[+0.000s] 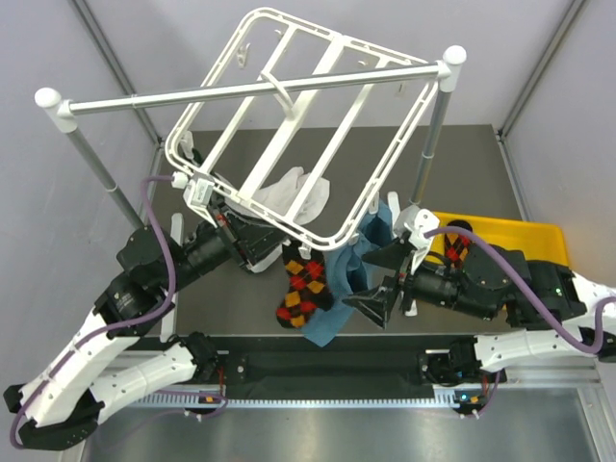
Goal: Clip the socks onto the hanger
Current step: Open the clamp at the hanger.
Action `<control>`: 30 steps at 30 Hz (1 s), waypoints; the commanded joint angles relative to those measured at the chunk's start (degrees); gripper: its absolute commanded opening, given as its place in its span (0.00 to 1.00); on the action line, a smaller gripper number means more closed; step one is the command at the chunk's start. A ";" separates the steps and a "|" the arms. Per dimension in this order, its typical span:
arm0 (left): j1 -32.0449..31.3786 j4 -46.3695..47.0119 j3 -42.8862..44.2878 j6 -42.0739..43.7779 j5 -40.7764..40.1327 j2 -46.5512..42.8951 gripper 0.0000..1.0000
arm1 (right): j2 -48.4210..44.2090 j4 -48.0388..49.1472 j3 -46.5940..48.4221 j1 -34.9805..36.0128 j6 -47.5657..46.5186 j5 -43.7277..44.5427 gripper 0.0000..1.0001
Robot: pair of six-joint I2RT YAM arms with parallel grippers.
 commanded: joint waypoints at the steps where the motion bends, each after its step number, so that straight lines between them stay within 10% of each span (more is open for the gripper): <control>1: -0.07 -0.43 2.48 -2.05 -0.94 -0.67 0.00 | 0.68 -1.57 4.21 0.13 -0.15 -6.54 0.92; 8: 0.02 -4.29 5.19 -3.45 -2.08 -1.03 0.00 | 13.76 4.67 13.58 0.31 -2.79 -18.60 0.70; 17: 0.02 -12.11 9.06 -5.30 -7.09 -2.08 0.00 | 26.87 23.82 13.09 0.22 -2.80 -9.39 0.36; 30: -0.07 -20.11 14.08 -8.03 -5.68 -1.82 0.00 | 21.61 47.30 -4.84 -3.64 -10.35 5.13 0.48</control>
